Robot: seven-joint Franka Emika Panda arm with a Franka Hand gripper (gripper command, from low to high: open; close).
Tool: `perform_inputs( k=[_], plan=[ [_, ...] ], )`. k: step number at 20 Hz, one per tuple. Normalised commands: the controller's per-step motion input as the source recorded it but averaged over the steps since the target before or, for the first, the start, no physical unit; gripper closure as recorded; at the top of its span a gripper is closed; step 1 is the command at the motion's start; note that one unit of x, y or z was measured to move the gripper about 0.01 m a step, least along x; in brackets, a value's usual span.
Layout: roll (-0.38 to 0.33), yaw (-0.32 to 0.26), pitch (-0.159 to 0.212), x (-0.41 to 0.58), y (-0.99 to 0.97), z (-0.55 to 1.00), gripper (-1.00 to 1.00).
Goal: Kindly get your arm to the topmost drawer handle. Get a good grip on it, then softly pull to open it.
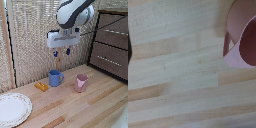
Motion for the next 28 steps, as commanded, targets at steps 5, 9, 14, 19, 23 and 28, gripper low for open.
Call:
perform_inputs(
  k=[5, 9, 14, 19, 23, 28],
  plan=[
    [-0.22, 0.132, -0.023, -0.075, -0.13, 0.46, -1.0],
    [-0.186, 0.125, -0.012, -0.064, -0.19, 0.58, -1.0],
    [-0.254, 0.125, -0.044, -0.074, -0.3, 0.27, -1.0],
    [-0.335, 0.118, -0.088, -0.059, -0.34, 0.0, -1.0],
    [-0.351, 0.12, -0.104, -0.036, -0.32, 0.0, -1.0],
    [-0.351, 0.126, -0.109, -0.033, -0.3, 0.0, -1.0]
  ],
)
